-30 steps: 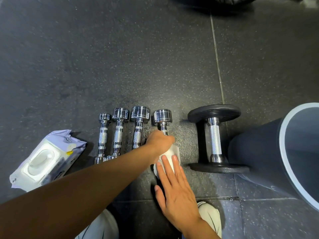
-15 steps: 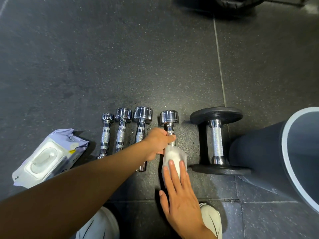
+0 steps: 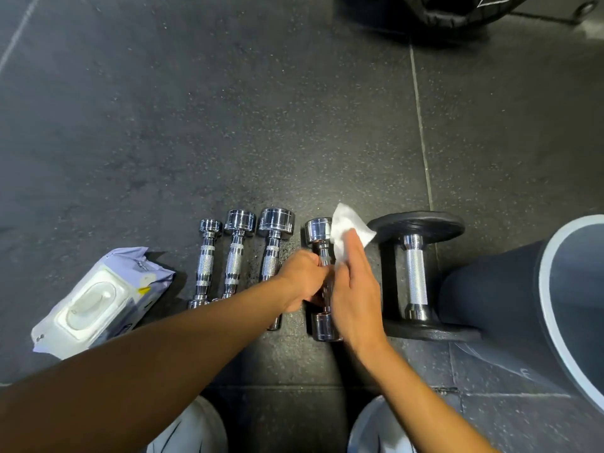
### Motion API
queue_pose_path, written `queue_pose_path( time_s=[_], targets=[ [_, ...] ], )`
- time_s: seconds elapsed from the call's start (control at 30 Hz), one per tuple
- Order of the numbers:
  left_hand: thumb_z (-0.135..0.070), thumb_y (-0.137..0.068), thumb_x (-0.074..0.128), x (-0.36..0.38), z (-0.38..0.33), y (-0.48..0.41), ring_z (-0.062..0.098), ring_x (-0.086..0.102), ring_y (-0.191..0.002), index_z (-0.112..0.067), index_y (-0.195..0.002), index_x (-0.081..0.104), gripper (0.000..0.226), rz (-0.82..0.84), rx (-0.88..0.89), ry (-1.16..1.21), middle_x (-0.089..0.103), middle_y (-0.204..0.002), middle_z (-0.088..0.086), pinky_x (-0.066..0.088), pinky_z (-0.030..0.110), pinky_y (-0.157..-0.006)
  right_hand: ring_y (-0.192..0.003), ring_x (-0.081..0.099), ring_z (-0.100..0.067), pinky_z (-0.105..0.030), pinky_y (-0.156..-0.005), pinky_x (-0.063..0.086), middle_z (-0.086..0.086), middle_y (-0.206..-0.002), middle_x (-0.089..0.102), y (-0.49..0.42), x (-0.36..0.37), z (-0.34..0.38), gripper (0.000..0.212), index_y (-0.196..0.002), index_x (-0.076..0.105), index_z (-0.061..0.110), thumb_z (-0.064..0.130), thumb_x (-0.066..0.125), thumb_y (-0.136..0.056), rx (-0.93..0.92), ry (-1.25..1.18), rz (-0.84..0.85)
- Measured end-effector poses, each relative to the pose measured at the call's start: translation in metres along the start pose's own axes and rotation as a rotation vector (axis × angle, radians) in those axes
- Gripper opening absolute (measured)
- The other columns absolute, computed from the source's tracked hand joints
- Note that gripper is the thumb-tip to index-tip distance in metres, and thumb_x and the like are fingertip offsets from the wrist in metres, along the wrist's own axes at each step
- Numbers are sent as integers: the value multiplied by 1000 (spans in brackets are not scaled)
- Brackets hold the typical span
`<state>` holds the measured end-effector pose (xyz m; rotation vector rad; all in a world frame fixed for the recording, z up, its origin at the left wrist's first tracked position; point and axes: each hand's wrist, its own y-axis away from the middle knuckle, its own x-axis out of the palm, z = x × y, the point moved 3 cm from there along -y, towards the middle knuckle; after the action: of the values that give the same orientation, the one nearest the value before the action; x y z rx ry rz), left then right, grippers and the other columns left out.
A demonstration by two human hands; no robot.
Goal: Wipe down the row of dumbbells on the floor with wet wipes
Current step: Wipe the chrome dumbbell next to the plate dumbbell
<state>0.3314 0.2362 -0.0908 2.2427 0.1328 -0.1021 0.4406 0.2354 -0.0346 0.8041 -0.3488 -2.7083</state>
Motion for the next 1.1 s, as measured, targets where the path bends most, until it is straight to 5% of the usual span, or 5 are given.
queue_pose_path(
  time_s=[0.17, 0.33, 0.5, 0.83, 1.1],
  targets=[
    [2, -101, 49, 1, -3, 3, 28, 73, -82, -5, -99, 68, 19, 11, -2, -49, 72, -95, 16, 65, 44, -63, -139, 39, -6, -29, -118, 27, 14, -153, 41, -50, 10, 7, 47, -154, 39, 25, 33, 39, -107, 78, 43, 132],
    [-1, -92, 63, 1, -5, 0, 32, 75, -75, -5, -83, 65, 10, -48, 43, -182, 70, -87, 16, 65, 49, -64, -79, 44, -21, -52, -78, 41, 0, -81, 49, -78, 10, 3, 19, -77, 51, 29, 45, 42, -79, 230, -121, 161],
    [-17, -101, 56, 4, -3, -4, 27, 74, -87, -13, -106, 70, 16, -83, 181, -261, 75, -95, 11, 63, 47, -79, -155, -1, -8, -31, -126, 0, 10, -169, 9, -48, 19, 22, 56, -160, 24, 23, 41, 25, -108, -30, 272, 335],
    [-7, -82, 73, 28, 11, -1, 33, 74, -92, -11, -100, 65, 20, 16, -21, 73, 74, -98, 15, 61, 51, -87, -156, 11, -22, -33, -125, 11, -12, -167, 18, -100, -1, 13, 48, -156, 31, 8, 21, 28, -110, -239, 667, 506],
    [3, -93, 51, 23, 16, -7, 31, 63, -92, -6, -116, 61, 27, 200, -96, 219, 71, -107, 20, 51, 57, -101, -101, 64, -37, -30, -75, 40, -21, -113, 64, -70, -5, 1, 39, -143, 38, 5, 13, 38, -105, -23, 722, 229]
  ],
)
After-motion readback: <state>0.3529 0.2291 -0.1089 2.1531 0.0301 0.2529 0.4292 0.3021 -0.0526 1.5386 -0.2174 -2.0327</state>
